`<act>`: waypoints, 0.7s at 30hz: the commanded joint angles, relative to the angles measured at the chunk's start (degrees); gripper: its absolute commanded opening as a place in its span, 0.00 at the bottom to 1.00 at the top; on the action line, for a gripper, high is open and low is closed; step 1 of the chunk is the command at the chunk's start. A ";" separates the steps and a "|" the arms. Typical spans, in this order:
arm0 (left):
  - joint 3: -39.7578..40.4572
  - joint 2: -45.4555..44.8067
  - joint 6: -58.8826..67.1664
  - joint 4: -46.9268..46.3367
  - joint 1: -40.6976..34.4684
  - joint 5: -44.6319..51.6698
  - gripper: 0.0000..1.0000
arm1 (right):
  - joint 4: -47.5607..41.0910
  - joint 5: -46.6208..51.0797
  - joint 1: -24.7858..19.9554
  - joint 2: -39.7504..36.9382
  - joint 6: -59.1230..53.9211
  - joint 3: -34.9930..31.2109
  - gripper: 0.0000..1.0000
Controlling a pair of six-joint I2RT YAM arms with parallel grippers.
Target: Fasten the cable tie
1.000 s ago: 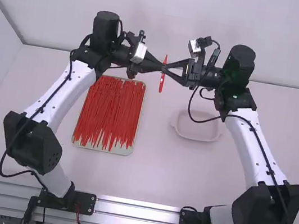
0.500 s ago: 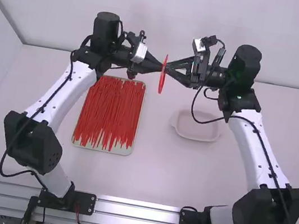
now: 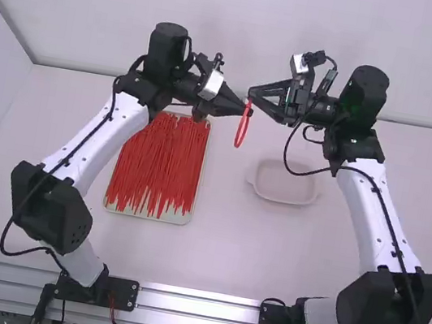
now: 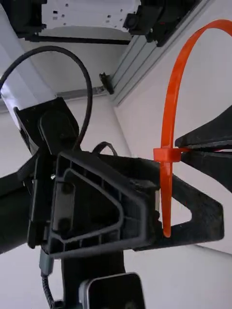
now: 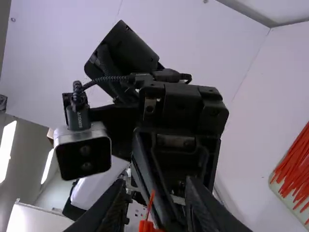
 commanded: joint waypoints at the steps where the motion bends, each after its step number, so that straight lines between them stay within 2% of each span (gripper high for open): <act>1: -0.15 -0.22 -0.50 0.02 -0.35 -0.59 0.02 | 0.22 -0.76 -0.02 -0.52 0.11 1.09 0.20; 2: -0.15 -0.22 -0.52 0.02 -0.24 -1.25 0.02 | 0.20 -0.76 -0.02 -0.52 0.09 1.09 0.04; 4: -0.15 -0.22 -0.81 0.31 0.13 -1.42 0.02 | 0.22 -0.76 0.00 -0.52 0.13 1.09 0.00; 11: -0.15 -0.22 -3.39 1.60 -0.31 -3.43 0.02 | 0.22 -0.48 0.09 -0.52 0.09 1.09 0.00; 21: -2.40 -0.22 -5.57 -0.57 -1.31 -11.39 0.02 | 1.49 -0.35 0.04 -0.52 0.11 1.09 0.00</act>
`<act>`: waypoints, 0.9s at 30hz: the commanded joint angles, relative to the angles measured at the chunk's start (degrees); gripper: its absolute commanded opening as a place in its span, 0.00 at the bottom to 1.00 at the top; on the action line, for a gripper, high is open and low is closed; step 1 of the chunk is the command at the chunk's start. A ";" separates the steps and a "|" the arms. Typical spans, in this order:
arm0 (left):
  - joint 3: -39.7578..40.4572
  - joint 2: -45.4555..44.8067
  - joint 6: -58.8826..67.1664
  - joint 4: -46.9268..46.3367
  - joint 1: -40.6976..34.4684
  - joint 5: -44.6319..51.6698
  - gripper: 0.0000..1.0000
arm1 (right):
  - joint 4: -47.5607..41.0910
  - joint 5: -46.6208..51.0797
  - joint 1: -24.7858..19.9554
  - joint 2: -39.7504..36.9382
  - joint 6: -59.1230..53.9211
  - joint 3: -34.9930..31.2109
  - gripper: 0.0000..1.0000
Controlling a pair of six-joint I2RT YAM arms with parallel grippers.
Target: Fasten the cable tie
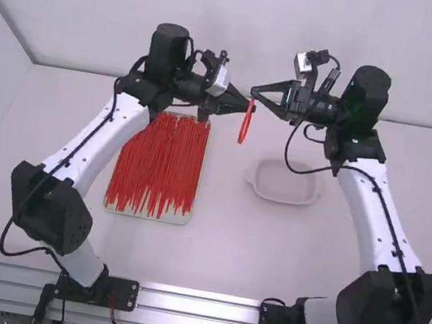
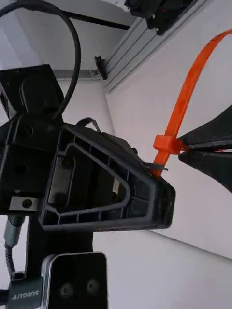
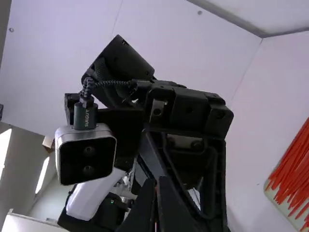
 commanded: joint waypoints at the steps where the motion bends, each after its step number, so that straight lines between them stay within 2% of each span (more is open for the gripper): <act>1: -2.95 -0.11 -1.01 0.28 -0.61 -3.69 0.02 | 1.60 -2.21 0.42 -0.52 0.20 1.07 0.00; 9: -8.07 -0.11 -4.11 3.26 -0.61 -3.98 0.02 | 8.33 -2.95 0.37 -0.52 5.70 1.07 0.00; 19: -17.55 -0.11 -5.03 3.45 -0.61 -11.67 0.02 | 18.40 -3.56 0.37 -0.52 13.05 1.07 0.00; 27: -22.58 -0.11 -8.72 3.21 -0.59 -11.23 0.02 | 24.24 -3.56 0.28 -0.52 16.63 1.07 0.00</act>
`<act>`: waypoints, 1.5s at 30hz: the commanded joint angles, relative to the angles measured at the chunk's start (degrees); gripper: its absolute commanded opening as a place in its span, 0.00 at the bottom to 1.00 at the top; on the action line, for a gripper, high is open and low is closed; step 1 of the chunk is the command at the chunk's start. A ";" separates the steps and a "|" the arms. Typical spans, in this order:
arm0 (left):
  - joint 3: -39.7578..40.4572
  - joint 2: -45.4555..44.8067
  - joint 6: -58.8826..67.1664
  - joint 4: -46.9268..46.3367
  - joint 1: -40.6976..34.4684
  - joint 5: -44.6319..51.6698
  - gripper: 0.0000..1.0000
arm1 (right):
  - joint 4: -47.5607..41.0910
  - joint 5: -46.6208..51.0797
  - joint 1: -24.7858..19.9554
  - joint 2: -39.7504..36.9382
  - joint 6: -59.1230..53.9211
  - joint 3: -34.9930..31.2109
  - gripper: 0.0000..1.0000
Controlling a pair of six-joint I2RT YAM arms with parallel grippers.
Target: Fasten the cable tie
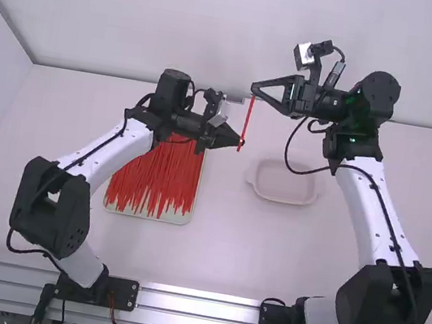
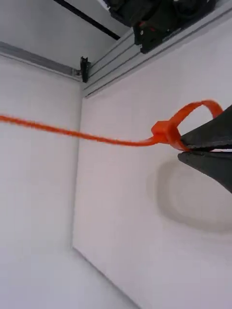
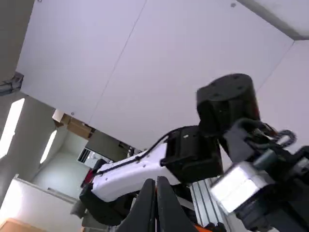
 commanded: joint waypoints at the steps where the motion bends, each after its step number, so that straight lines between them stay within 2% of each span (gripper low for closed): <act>1: -2.01 1.20 -3.96 -1.01 -0.44 -5.09 0.02 | 1.84 1.33 0.28 -1.55 2.19 1.57 0.00; 7: -1.97 -0.37 -10.08 4.63 -0.42 -2.67 0.02 | 1.84 0.92 0.26 -1.55 1.25 1.57 0.00; 8: -1.97 -1.11 -12.20 6.51 -0.42 -1.92 0.02 | 1.79 0.74 0.04 -1.55 0.20 1.57 0.03; 9: -1.97 -2.10 -15.23 8.96 -0.42 -1.73 0.02 | 1.68 0.44 -0.52 -1.55 0.04 1.57 0.14; 11: -1.97 -3.04 -17.81 10.88 -0.42 -1.73 0.02 | 1.49 -0.04 -1.09 -1.55 0.04 1.57 0.23; 13: -1.97 -6.12 -21.11 13.66 -0.35 -1.73 0.02 | 1.64 -1.62 -2.95 -1.55 0.04 1.57 0.41; 15: -1.97 -7.28 -21.44 14.36 -0.31 -1.68 0.02 | 1.62 -2.25 -3.76 -1.55 0.04 1.57 0.47; 16: -1.97 -8.85 -22.97 15.54 -0.13 -1.77 0.02 | 1.66 -2.95 -4.55 -1.55 0.04 1.57 0.58; 17: -1.97 -9.77 -24.20 16.41 0.07 -2.25 0.02 | 1.64 -3.37 -5.09 -1.55 0.02 1.57 0.99; 21: -1.99 -13.57 -29.90 20.39 0.09 -2.32 0.02 | 1.60 -4.96 -6.49 -1.55 -0.96 1.57 0.98; 28: -1.99 -17.14 -32.57 22.25 -0.04 -2.16 0.02 | 1.55 -6.36 -5.38 -1.55 -2.08 1.57 0.99; 45: -1.99 -17.90 -39.54 24.50 0.37 -6.97 0.02 | 1.53 -8.00 2.03 -1.55 -13.97 1.57 0.99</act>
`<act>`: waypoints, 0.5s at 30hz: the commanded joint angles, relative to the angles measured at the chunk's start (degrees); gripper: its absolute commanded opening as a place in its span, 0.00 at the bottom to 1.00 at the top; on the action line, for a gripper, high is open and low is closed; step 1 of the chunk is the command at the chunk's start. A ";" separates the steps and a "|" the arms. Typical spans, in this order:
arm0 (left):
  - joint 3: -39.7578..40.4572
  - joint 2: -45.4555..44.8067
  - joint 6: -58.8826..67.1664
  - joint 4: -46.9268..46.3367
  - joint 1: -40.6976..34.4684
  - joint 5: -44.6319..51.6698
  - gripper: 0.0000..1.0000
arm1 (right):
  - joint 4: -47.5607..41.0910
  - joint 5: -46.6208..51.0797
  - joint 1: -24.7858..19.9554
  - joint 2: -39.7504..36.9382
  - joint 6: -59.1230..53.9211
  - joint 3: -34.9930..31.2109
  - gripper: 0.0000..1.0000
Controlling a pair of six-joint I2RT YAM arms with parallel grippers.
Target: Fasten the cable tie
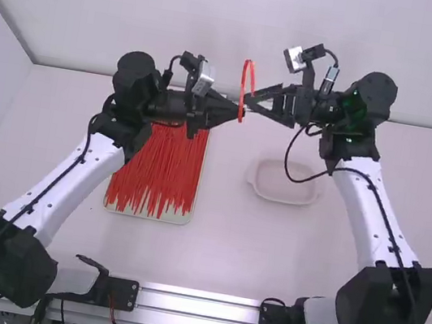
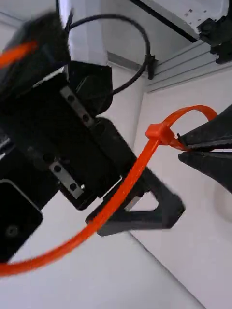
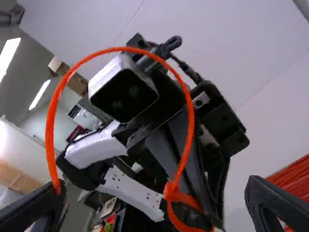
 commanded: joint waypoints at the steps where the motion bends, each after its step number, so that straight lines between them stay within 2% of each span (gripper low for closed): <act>1: 0.00 -1.81 -2.60 1.70 0.07 0.04 0.02 | 0.26 -0.33 0.26 -1.49 -2.19 1.55 0.98; 5: 0.00 -1.81 -2.93 2.05 0.00 0.50 0.03 | 0.35 -0.35 0.11 -1.49 -2.12 1.55 1.00; 7: 0.00 -1.81 -2.93 1.73 0.07 0.48 0.03 | 0.35 -0.37 0.20 -1.49 -2.14 1.55 0.97; 9: 0.00 -1.81 -2.91 1.84 -0.07 1.60 0.03 | 0.35 -0.02 0.15 -1.49 -2.12 1.55 0.88; 10: 0.00 -1.81 -2.91 1.75 -0.07 1.55 0.03 | 0.35 0.07 0.15 -1.49 -2.14 1.55 0.86; 11: 0.00 -1.81 -2.93 1.62 0.07 1.51 0.03 | 0.35 0.39 0.22 -1.49 -2.14 1.55 0.77; 15: -0.02 -1.68 -2.91 1.11 -0.46 1.46 0.03 | 0.35 1.38 0.87 -1.49 -2.12 1.55 0.53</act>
